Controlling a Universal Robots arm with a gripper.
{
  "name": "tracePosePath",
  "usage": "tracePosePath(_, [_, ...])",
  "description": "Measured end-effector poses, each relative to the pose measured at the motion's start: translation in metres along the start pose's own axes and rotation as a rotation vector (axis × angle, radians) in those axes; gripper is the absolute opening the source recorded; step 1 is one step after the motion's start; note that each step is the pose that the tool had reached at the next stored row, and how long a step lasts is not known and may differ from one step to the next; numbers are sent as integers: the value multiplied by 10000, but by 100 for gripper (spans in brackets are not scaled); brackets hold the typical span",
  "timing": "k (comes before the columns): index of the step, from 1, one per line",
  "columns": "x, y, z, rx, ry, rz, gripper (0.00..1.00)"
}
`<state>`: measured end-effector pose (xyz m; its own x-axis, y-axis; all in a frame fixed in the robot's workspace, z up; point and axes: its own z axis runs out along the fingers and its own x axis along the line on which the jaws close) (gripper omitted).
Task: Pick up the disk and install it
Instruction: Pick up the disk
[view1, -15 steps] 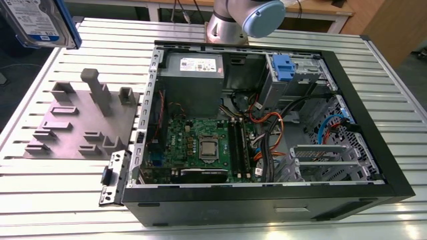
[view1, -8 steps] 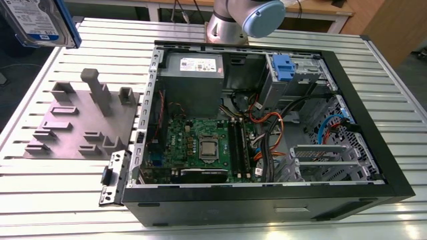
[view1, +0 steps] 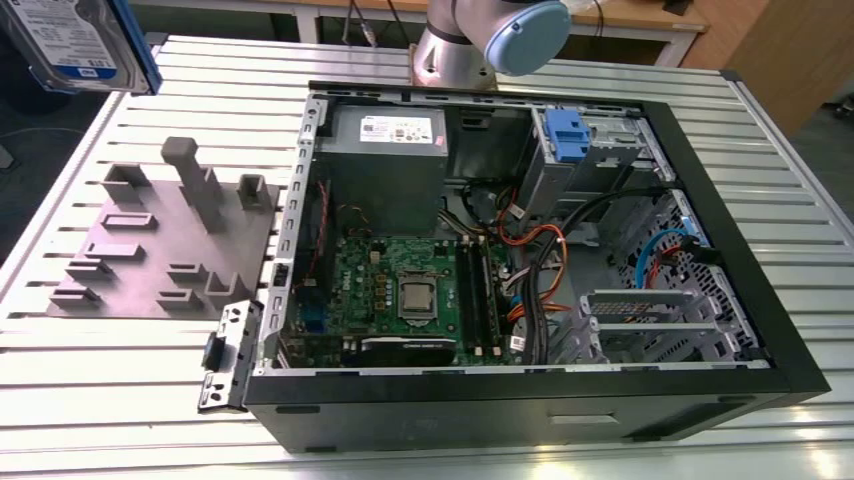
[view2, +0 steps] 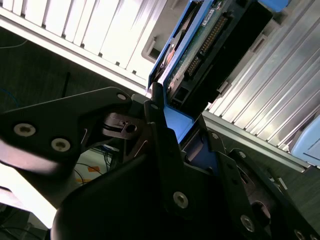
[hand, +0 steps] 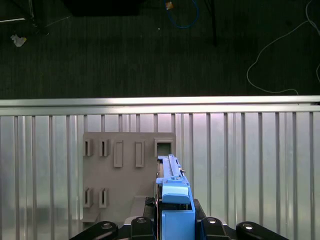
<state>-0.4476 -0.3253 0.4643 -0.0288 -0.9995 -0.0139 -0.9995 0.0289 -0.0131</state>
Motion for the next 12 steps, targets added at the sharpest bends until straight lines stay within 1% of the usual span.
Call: tracePosePath(12, [-1, -1, -55, 1, 0, 0, 36])
